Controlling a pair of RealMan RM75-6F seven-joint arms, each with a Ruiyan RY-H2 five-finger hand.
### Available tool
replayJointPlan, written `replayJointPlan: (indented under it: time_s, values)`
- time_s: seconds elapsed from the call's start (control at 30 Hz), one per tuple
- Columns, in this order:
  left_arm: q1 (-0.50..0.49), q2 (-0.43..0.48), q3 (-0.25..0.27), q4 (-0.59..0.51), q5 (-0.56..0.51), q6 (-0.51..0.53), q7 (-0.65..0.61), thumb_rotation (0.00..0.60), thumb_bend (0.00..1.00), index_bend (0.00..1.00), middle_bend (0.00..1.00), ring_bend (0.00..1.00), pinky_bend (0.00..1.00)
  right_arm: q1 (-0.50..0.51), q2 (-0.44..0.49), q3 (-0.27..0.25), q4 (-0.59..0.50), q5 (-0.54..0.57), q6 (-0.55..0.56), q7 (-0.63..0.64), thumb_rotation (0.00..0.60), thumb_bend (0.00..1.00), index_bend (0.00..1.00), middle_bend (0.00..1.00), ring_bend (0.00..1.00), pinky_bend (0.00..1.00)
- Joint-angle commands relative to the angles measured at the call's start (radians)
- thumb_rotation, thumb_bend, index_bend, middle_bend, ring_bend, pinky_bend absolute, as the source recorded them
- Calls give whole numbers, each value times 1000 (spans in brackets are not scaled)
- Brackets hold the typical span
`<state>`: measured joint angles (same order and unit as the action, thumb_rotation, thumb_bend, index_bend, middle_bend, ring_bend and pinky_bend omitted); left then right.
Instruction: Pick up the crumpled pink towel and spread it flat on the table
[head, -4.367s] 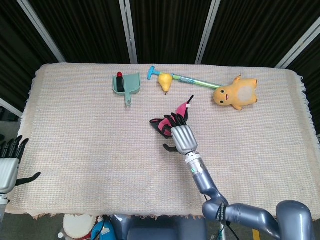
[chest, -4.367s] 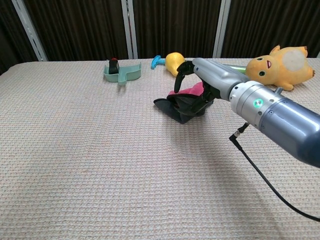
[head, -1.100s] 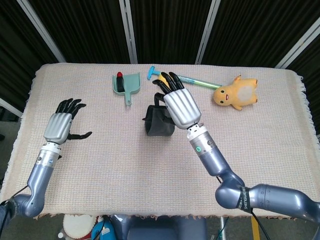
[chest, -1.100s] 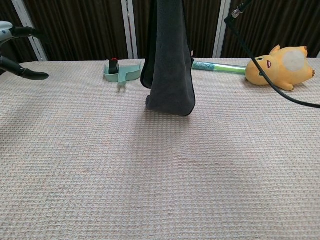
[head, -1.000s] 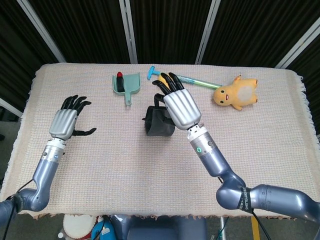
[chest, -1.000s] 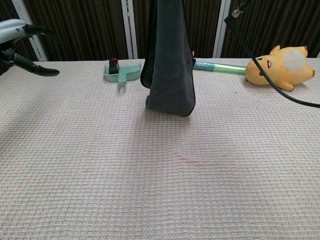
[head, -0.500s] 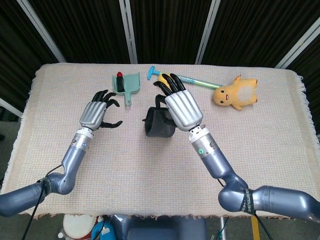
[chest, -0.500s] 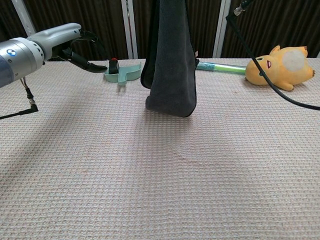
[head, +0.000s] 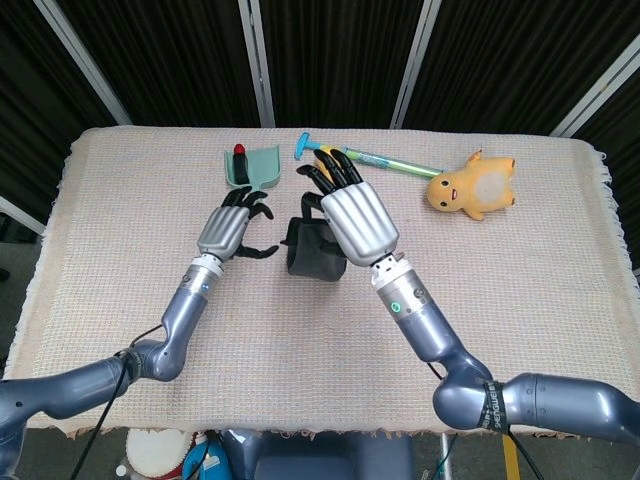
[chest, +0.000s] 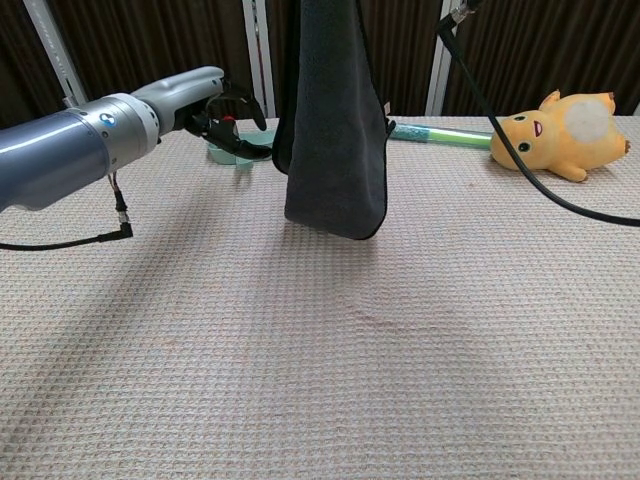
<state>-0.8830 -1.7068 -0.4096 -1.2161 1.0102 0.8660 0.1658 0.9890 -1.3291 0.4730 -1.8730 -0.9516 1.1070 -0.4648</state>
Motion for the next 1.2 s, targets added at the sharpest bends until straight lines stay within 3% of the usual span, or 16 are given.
replayJointPlan:
  time_s: [0.03, 0.37, 0.67, 0.87, 1.2]
  values:
    - [-15, -15, 2, 19, -3, -1, -1, 600, 168, 389, 131, 0, 37, 5, 0, 1, -6, 7, 5, -3, 600, 484, 611, 215, 27, 66]
    - [-57, -52, 7, 66, -41, -52, -15, 600, 171, 415, 131, 0, 37, 18, 1, -8, -11, 34, 24, -22, 600, 494, 611, 215, 27, 66]
    - [-77, -66, 27, 82, -40, -85, -33, 600, 294, 437, 133, 0, 37, 22, 4, -19, -18, 43, 36, -25, 600, 494, 611, 215, 27, 66]
    - [-87, -71, 30, 84, -36, -85, -44, 600, 302, 444, 136, 0, 37, 20, 11, -23, -26, 43, 43, -20, 600, 495, 611, 215, 27, 66]
    - [-89, -69, 45, 60, -34, -69, -39, 600, 369, 573, 160, 0, 37, 12, 26, -31, -36, 43, 51, -5, 600, 496, 611, 215, 27, 66]
